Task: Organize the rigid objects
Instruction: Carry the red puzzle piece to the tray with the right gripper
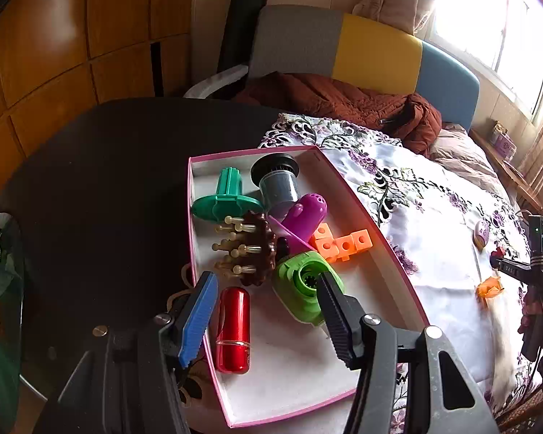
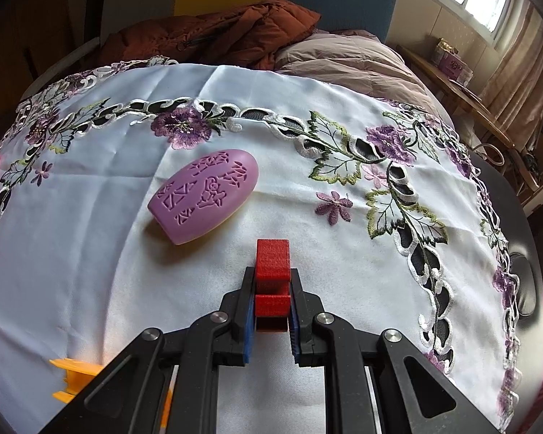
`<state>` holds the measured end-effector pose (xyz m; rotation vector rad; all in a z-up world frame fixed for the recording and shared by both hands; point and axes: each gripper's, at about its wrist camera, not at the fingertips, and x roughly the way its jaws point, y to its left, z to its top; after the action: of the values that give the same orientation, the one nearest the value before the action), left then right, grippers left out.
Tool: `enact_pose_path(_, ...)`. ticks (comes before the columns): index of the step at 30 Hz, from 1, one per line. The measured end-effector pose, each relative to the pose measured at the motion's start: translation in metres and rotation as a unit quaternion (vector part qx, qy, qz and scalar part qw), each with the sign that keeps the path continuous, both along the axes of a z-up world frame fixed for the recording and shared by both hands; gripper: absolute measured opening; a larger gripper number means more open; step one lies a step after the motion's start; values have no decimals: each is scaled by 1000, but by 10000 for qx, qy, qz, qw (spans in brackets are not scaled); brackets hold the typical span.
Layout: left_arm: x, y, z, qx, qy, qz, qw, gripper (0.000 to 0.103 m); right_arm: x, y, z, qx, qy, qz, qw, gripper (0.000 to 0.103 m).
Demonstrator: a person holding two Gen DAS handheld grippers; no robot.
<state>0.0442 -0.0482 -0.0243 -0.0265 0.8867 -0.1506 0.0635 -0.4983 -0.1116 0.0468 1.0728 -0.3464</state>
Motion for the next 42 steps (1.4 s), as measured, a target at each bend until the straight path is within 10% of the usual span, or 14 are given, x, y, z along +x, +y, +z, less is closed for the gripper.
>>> enact_pose_path(21,-8,16,0,-229,-47,12,9997,58,-13,11,24,250,-13,-194,9995,15)
enact_pose_path(33,-8,26,-3,-332,-27,110,9994,58,-12,99,72,553,-706,878,9921,15)
enact_pose_path(42,-6,38,-2,-379,-50,269,9989,58,-8,209,96,1141,-1030,2210,9631,15)
